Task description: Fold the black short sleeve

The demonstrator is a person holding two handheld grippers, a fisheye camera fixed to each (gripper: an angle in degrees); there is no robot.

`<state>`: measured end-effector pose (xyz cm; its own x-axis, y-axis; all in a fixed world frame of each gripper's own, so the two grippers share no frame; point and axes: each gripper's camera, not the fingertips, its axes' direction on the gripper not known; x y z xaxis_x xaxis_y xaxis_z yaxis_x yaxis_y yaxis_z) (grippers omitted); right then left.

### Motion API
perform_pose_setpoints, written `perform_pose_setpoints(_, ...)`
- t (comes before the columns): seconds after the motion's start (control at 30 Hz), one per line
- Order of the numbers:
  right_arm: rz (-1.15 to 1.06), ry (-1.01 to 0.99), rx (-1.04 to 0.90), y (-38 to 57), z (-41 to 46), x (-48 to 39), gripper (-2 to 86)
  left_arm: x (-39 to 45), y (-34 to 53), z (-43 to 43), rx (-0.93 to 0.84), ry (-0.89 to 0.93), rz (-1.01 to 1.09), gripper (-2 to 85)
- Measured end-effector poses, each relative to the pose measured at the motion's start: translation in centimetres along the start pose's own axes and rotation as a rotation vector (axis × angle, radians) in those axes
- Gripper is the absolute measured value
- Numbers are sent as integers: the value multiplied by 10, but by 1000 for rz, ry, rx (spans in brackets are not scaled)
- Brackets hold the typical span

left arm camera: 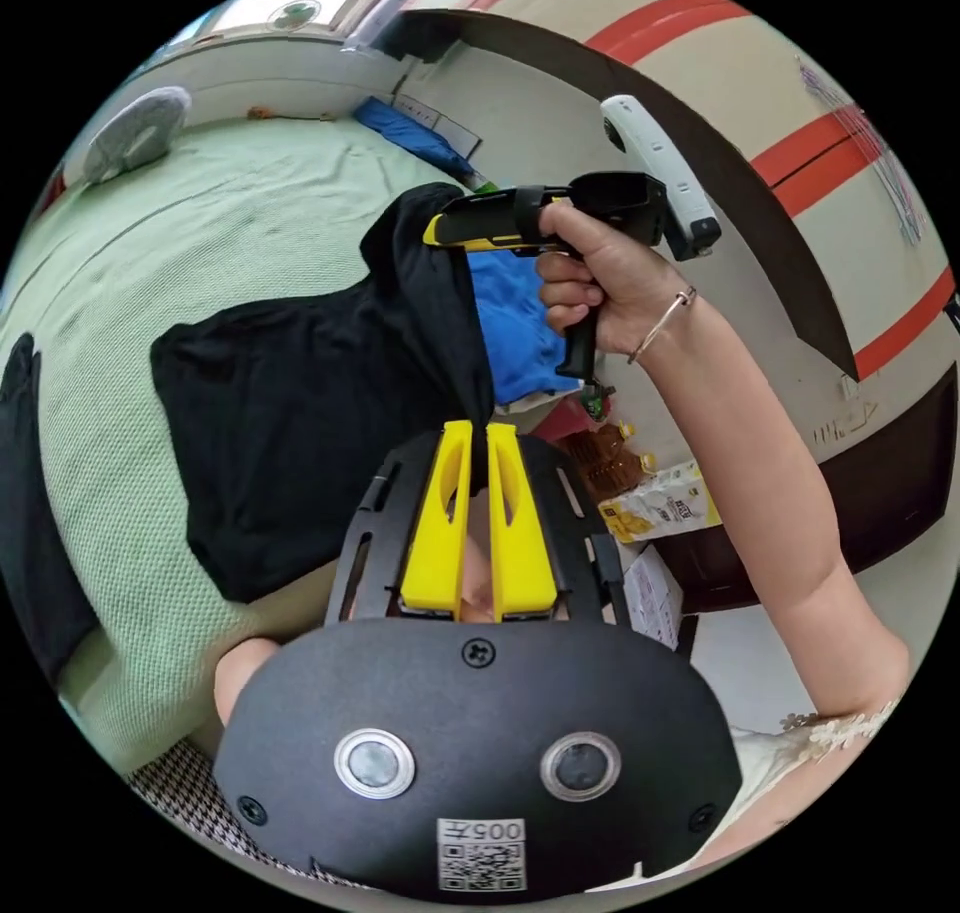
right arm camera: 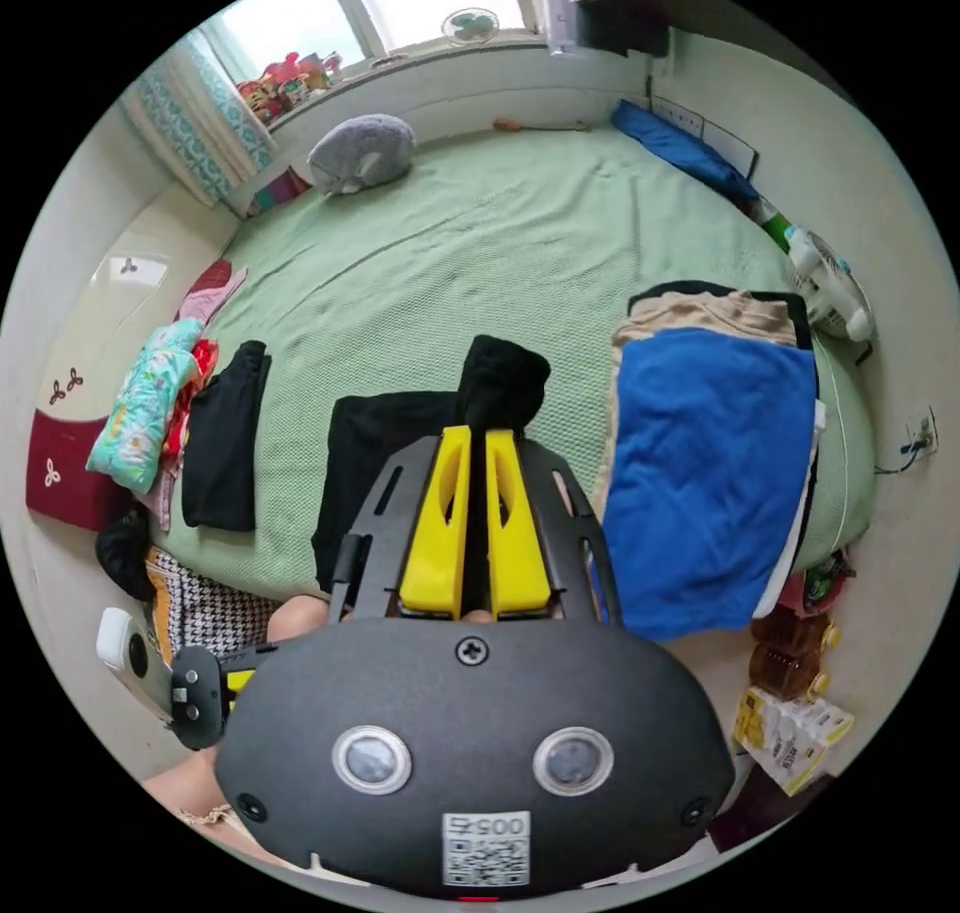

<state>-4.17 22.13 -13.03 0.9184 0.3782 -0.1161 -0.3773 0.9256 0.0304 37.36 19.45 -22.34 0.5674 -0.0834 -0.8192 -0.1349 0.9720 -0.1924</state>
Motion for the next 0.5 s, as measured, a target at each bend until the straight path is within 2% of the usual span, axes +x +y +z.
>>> perform_pose_setpoints(0.1, -92, 71, -7, -11, 17, -59, 7, -34, 10, -24, 22, -16, -64, 41)
perform_pose_setpoints(0.4, -200, 104, -145, -33, 118, -187, 27, -139, 45, -53, -11, -56, -285, 40)
perform_pose_setpoints(0.5, -241, 28, -178, -32, 146, -202, 51, -166, 57, -57, -45, -84, -333, 47)
